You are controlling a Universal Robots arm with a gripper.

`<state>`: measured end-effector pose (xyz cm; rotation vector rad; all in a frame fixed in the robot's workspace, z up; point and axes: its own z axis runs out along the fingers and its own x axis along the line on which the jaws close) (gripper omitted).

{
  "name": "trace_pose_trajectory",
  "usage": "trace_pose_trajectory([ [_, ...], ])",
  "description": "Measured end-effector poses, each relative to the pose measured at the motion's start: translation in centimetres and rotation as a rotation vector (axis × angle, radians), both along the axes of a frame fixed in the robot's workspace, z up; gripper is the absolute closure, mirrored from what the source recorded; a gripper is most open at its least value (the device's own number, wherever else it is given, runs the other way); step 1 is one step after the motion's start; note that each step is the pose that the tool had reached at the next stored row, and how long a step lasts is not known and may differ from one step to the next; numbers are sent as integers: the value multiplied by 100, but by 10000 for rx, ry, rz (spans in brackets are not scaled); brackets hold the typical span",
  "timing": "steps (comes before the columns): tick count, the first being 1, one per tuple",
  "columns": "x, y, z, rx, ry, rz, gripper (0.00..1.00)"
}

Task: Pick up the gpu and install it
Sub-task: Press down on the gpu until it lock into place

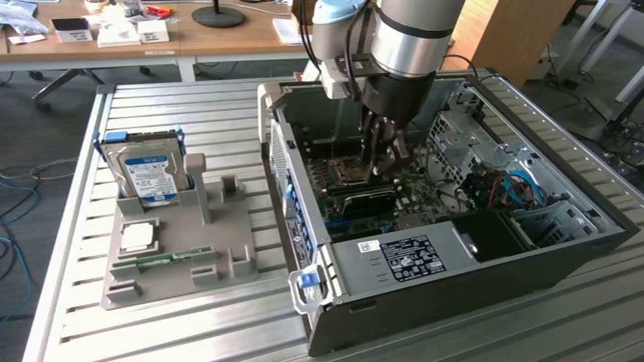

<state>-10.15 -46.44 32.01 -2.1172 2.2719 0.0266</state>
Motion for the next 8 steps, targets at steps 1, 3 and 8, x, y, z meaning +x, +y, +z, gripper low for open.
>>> trace_pose_trajectory([
  [1,0,0,0,0,0,0,62],
  [3,0,0,0,0,0,0,68],
  [8,0,0,0,0,0,1,85],
])
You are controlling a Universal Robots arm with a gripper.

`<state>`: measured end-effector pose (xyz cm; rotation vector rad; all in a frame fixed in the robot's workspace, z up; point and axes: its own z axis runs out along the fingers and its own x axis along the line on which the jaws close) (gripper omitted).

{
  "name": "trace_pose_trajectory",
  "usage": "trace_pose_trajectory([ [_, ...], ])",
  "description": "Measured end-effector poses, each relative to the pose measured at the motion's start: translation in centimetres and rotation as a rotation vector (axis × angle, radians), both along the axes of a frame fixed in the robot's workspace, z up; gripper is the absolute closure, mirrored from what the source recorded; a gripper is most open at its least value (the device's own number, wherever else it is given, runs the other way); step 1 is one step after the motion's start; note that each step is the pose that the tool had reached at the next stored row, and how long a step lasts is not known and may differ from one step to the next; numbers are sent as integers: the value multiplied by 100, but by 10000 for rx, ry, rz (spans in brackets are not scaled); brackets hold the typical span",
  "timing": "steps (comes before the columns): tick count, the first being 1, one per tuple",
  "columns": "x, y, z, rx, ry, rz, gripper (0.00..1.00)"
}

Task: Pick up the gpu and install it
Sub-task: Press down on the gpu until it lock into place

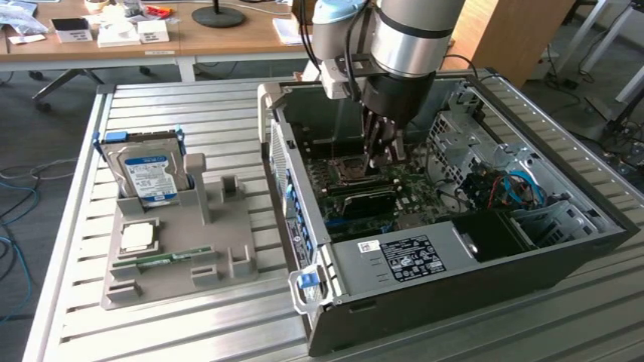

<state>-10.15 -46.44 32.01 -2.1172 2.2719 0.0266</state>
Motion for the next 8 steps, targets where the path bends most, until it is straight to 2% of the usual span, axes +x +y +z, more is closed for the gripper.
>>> trace_pose_trajectory([
  [1,0,0,0,0,0,0,89],
  [8,0,0,0,0,0,0,89],
])
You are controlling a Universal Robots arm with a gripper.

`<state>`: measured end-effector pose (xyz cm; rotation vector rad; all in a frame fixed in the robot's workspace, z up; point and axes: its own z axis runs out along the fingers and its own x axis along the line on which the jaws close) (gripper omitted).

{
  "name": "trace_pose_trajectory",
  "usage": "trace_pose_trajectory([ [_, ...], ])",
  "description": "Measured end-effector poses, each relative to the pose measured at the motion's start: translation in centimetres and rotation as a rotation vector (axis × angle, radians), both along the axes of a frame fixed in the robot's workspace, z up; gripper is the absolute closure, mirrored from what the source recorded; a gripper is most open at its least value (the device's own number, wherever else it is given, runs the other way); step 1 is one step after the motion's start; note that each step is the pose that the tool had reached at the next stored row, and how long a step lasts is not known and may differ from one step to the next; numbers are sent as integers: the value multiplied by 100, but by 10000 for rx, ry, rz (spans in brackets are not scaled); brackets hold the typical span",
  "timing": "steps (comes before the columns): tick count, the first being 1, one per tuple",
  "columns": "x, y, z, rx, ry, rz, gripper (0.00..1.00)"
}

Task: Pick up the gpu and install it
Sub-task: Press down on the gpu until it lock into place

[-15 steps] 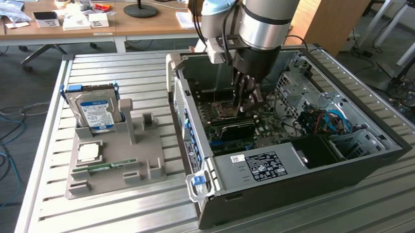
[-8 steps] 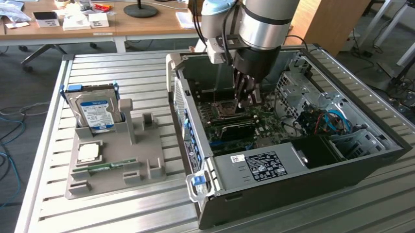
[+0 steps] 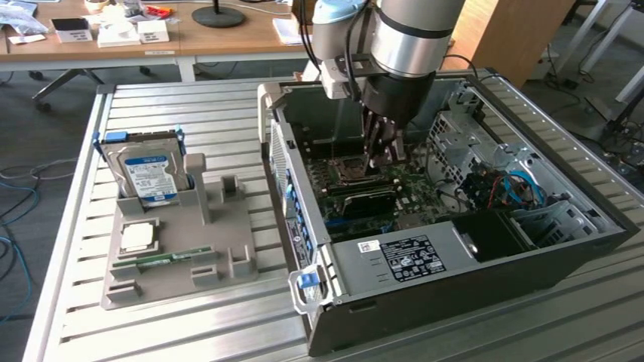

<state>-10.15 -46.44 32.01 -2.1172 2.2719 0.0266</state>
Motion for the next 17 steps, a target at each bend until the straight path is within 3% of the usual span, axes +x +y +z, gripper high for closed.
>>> trace_pose_trajectory([
  [17,0,0,-46,-1,1,0,89],
])
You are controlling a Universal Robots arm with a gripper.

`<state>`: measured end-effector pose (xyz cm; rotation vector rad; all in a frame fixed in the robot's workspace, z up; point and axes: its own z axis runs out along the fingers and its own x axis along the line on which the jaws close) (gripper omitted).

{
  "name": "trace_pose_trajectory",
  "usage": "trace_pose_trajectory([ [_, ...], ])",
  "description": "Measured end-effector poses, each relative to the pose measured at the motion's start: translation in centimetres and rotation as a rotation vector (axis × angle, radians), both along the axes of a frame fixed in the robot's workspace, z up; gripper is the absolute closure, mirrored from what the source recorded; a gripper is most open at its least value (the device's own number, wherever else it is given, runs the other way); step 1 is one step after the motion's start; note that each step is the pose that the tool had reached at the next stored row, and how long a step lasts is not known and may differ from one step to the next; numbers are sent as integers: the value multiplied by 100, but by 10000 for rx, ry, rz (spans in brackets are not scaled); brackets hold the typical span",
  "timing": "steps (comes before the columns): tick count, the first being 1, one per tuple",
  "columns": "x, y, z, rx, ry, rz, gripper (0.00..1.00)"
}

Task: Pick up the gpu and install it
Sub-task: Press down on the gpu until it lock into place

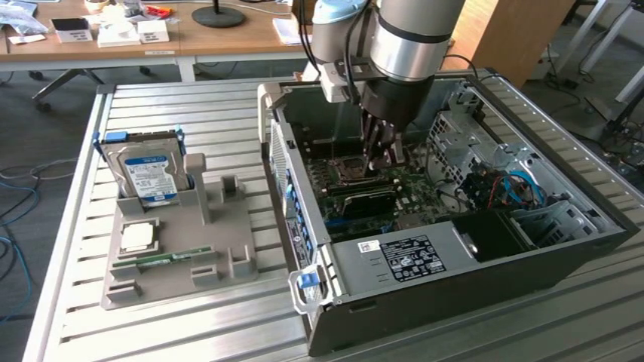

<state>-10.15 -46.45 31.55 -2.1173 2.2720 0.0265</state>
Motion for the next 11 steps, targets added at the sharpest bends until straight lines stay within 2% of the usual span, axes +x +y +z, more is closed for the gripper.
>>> trace_pose_trajectory([
  [11,40,0,-1,0,-1,0,89],
])
